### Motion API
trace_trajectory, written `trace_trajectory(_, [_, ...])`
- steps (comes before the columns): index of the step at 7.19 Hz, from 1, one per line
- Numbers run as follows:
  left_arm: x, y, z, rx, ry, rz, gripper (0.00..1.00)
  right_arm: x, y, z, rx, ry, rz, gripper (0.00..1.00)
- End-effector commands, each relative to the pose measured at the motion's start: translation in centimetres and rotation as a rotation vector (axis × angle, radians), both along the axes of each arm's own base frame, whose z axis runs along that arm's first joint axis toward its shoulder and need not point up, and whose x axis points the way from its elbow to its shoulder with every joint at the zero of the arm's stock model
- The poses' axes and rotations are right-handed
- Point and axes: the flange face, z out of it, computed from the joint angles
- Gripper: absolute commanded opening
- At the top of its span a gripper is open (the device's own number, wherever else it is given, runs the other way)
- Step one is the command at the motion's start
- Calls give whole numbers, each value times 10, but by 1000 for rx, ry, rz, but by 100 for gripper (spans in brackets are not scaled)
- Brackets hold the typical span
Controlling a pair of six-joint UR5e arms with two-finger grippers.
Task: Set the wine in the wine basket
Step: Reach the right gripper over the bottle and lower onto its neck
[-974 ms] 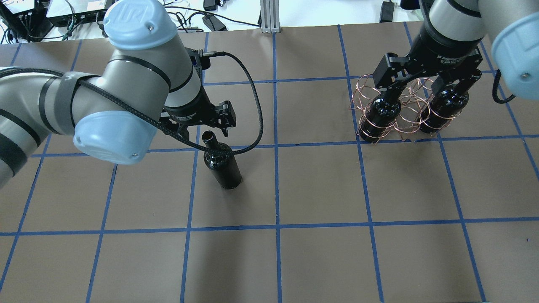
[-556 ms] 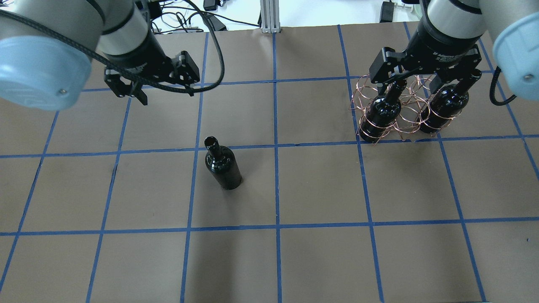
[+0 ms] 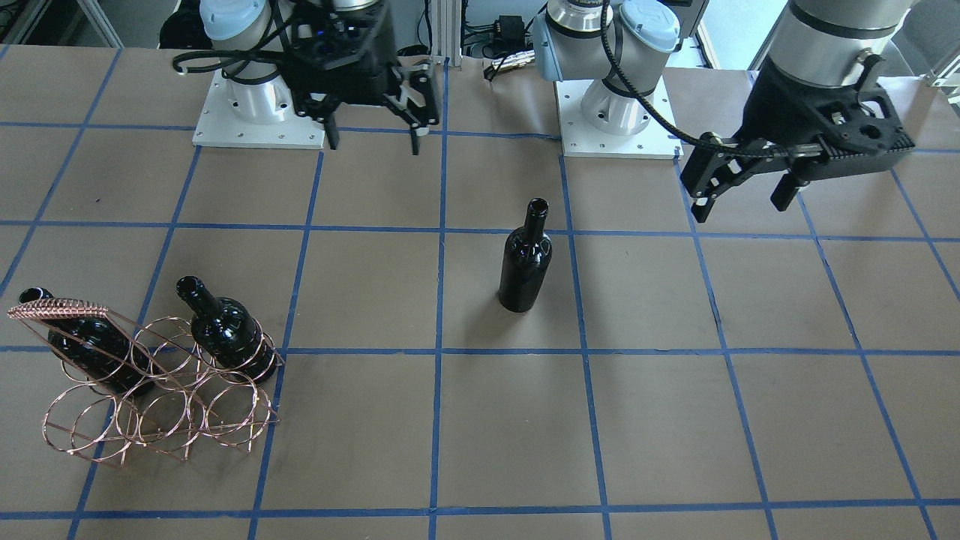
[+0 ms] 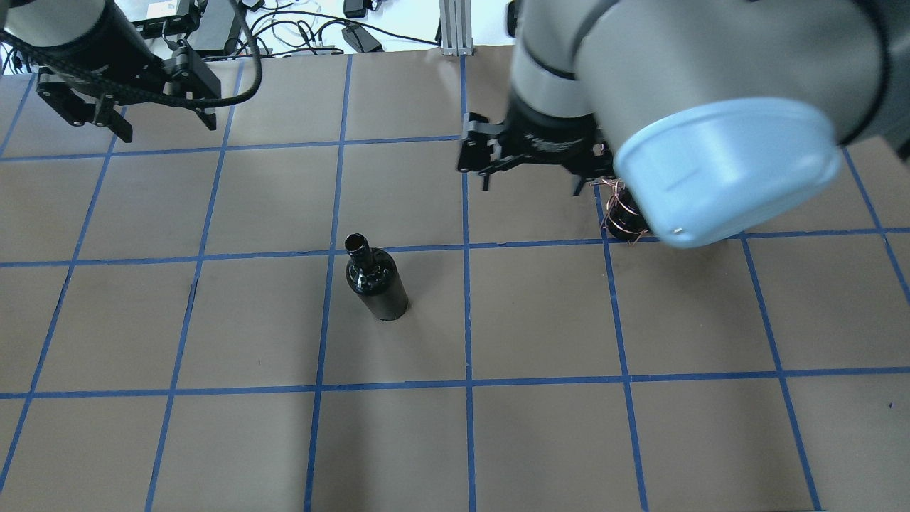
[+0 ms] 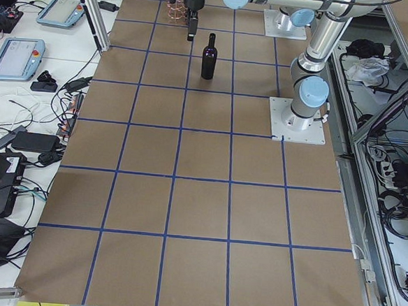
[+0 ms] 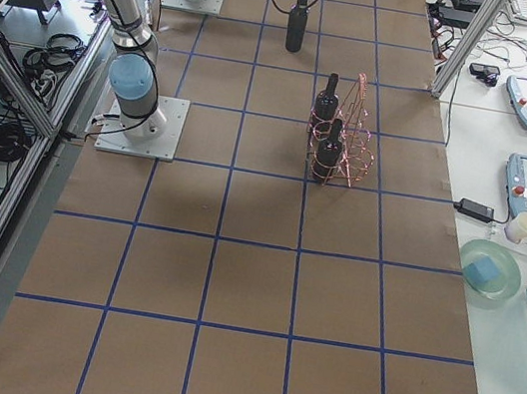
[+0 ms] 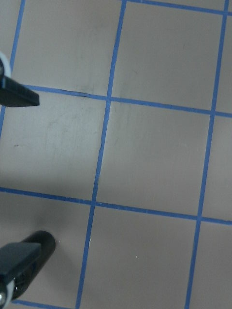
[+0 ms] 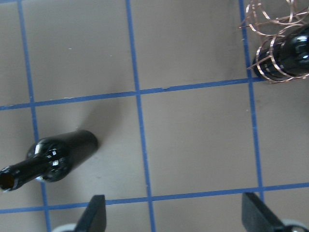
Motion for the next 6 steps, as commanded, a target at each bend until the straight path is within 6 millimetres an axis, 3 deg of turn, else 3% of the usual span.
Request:
trace_trajectory(1, [56,3,4,20,-11,-54,100,124,30,-35,32,-13,-33,99])
trace_trajectory(2, [60,6,4,36,-11,-47,100,149,32,-47,18,-31,-52,99])
trace_trajectory(3, [59,7,2,47,-4,-48,100,172,46,-55,28,-31,-76,99])
trace_trajectory(4, [60,8,0,51,-3,-46,100,181,48,-68,35,-9,-58,99])
trace_trajectory(6, [60,9,-4,59,0,-46,100,191,33,-109,51,16,-33,99])
